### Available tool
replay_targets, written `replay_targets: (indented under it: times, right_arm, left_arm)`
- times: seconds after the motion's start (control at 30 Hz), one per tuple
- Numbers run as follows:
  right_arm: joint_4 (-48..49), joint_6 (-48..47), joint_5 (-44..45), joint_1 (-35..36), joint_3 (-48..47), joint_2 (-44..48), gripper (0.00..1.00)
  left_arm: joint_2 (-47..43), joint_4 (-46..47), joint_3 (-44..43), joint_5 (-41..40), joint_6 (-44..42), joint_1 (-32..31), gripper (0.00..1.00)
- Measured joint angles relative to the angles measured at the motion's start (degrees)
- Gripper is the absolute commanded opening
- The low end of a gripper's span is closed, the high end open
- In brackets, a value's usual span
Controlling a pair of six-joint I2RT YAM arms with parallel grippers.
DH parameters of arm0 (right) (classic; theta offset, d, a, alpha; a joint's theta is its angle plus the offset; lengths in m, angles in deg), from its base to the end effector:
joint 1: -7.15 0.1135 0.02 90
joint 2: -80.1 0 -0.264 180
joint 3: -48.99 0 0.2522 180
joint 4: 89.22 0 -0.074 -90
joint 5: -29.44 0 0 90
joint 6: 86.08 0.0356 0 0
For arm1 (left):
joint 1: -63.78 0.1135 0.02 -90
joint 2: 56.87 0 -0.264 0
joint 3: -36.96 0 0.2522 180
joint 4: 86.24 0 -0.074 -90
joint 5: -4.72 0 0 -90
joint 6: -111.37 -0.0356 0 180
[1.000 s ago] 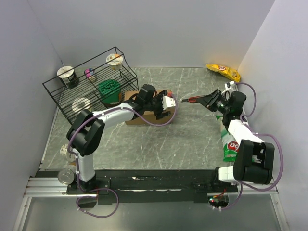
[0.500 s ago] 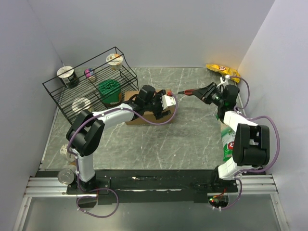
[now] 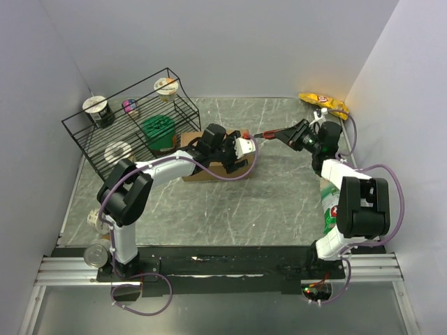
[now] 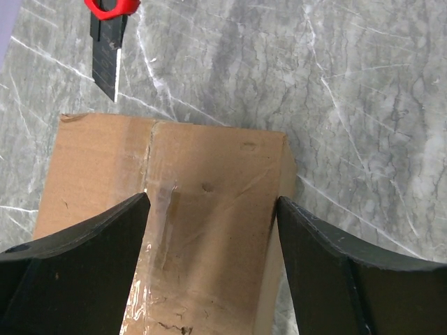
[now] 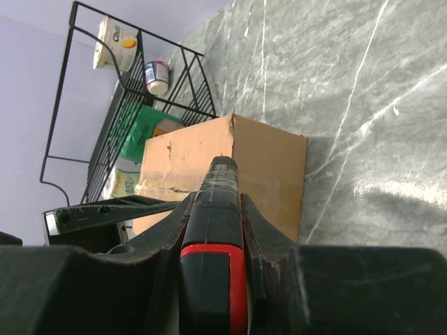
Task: Unpack the express box
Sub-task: Cut the express box at the center of the board.
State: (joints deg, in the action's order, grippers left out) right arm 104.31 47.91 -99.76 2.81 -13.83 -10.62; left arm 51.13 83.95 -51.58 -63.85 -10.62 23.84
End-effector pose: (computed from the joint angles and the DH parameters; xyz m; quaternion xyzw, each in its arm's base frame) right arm 0.3453 -0.0036 0.2343 0.1170 0.7632 0.4452 0.4535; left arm 0.3235 -0.2878 0.2282 0.5740 0.6310 -0.1945 0.4844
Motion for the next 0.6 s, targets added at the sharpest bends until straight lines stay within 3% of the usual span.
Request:
replay_targets:
  times: [0.6]
  right_arm:
    - [-2.62, -3.15, 0.63, 1.64, -2.16, -1.49, 0.0]
  left_arm:
    - [0.7, -0.04, 0.0, -0.44, 0.37, 0.02, 0.78]
